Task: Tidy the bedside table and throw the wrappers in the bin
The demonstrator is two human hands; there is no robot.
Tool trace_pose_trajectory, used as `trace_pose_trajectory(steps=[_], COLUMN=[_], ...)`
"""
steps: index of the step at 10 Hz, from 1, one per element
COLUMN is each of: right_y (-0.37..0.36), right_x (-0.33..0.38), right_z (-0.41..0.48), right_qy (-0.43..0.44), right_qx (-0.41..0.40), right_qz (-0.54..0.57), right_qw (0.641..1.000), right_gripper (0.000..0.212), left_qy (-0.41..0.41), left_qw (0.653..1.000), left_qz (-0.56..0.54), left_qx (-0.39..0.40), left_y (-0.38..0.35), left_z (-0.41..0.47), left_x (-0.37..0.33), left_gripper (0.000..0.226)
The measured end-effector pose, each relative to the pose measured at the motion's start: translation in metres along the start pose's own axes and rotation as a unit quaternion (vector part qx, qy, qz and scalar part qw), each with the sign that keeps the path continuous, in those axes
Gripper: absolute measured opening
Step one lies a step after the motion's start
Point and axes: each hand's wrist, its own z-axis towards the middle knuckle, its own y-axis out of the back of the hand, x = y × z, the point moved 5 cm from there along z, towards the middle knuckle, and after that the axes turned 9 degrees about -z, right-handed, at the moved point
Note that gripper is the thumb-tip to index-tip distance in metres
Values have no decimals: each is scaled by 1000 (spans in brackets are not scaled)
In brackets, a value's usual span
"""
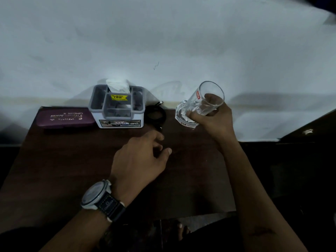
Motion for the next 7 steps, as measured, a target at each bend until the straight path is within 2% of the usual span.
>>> trace_pose_trajectory(steps=[2,4,6,7], right_y=[-18,-23,-24,-24], right_x=[-7,-11,-16,-15], right_z=[14,17,16,11], right_qy=[4,16,34,33], right_qx=[0,6,21,15], right_qz=[-19,-49,-33,-12], right_qw=[1000,999,999,999], right_gripper=[83,83,100,123], left_qy=[1,-9,-14,-13], left_qw=[1000,1000,1000,1000], left_qz=[1,10,10,-2], left_qx=[-6,-7,-11,-10], left_y=[-1,0,3,6], left_z=[2,4,4,5], left_x=[3,6,8,11], left_gripper=[35,36,37,37])
